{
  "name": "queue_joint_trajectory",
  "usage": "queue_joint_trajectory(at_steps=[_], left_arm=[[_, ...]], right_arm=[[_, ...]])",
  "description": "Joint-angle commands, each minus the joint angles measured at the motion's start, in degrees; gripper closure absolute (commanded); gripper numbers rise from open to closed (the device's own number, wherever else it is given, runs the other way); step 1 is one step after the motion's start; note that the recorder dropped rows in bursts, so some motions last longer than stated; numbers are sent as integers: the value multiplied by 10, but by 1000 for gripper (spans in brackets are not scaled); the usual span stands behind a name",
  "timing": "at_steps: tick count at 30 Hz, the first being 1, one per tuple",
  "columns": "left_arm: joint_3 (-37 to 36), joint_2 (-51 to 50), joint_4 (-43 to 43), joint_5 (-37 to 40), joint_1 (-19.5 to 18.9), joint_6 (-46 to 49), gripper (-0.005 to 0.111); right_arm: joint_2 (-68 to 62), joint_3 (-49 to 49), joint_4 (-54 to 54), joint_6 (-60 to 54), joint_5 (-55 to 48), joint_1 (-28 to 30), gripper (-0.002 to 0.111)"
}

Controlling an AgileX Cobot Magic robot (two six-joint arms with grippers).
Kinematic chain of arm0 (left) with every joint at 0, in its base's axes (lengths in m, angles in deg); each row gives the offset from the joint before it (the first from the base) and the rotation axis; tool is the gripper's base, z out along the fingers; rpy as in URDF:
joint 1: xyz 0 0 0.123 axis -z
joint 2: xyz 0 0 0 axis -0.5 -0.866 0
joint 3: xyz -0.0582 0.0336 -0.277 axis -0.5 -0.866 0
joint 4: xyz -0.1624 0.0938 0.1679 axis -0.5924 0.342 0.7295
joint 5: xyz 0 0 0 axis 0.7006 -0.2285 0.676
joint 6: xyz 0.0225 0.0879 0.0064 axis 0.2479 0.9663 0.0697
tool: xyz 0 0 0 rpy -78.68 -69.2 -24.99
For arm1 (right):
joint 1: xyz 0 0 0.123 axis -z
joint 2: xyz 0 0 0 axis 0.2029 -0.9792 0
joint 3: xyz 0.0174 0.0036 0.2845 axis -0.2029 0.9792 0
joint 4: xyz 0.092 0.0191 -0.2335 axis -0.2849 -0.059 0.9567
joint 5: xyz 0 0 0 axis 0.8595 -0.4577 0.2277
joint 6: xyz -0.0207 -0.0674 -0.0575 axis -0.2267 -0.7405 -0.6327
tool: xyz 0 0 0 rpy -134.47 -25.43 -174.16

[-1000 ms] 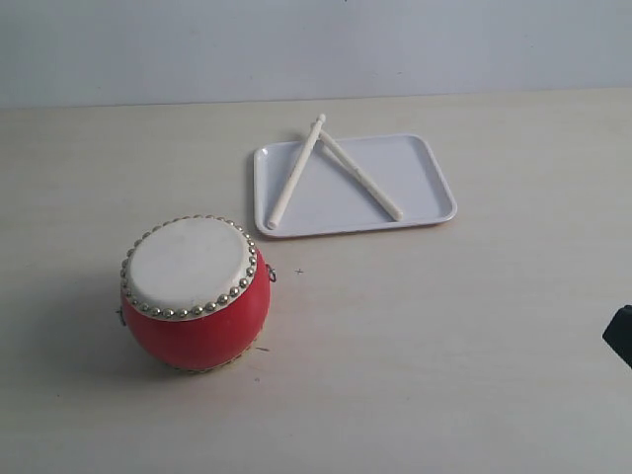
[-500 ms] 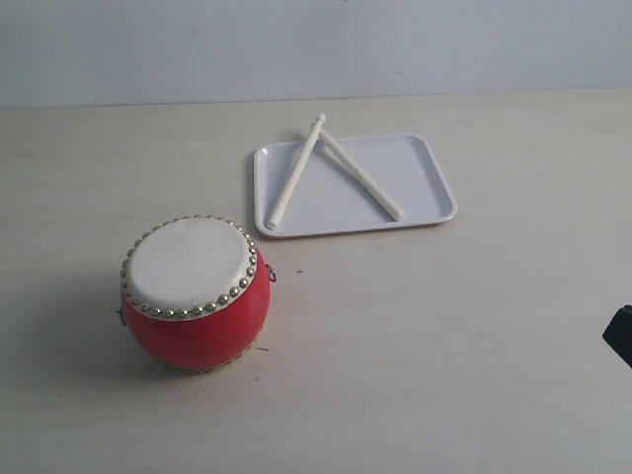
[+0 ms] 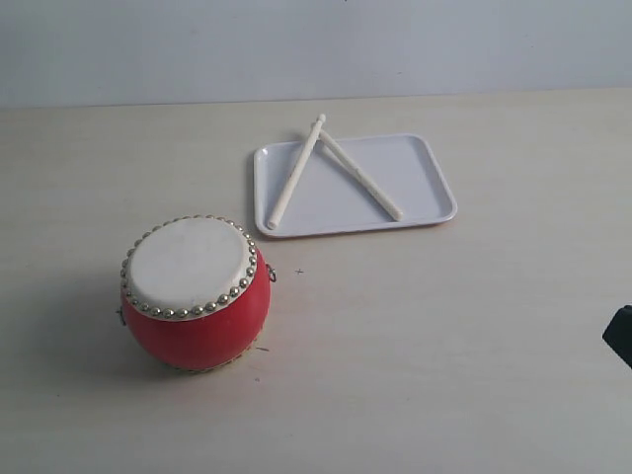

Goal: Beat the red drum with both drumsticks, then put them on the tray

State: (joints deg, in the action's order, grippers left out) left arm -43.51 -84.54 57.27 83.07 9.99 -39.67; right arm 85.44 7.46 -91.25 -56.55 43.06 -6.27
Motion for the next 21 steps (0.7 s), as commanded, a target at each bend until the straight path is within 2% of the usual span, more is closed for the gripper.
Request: queue_joint_trajectory(at_steps=[1, 4, 7, 13, 21], left_arm=[[-5, 4, 100, 43, 0, -138, 107], [-5, 4, 159, 41, 0, -211, 107], [-5, 4, 152, 46, 0, -211, 107], [-5, 4, 144, 105, 0, -211, 107], [-5, 4, 144, 129, 0, -211, 107]], right_arm=[[3, 2, -3, -2, -5, 0, 108], [3, 2, -3, -2, -6, 0, 108], [3, 2, -3, -2, -6, 0, 108], [3, 2, -3, -2, -6, 0, 108], [3, 2, -5, -2, -6, 0, 108]])
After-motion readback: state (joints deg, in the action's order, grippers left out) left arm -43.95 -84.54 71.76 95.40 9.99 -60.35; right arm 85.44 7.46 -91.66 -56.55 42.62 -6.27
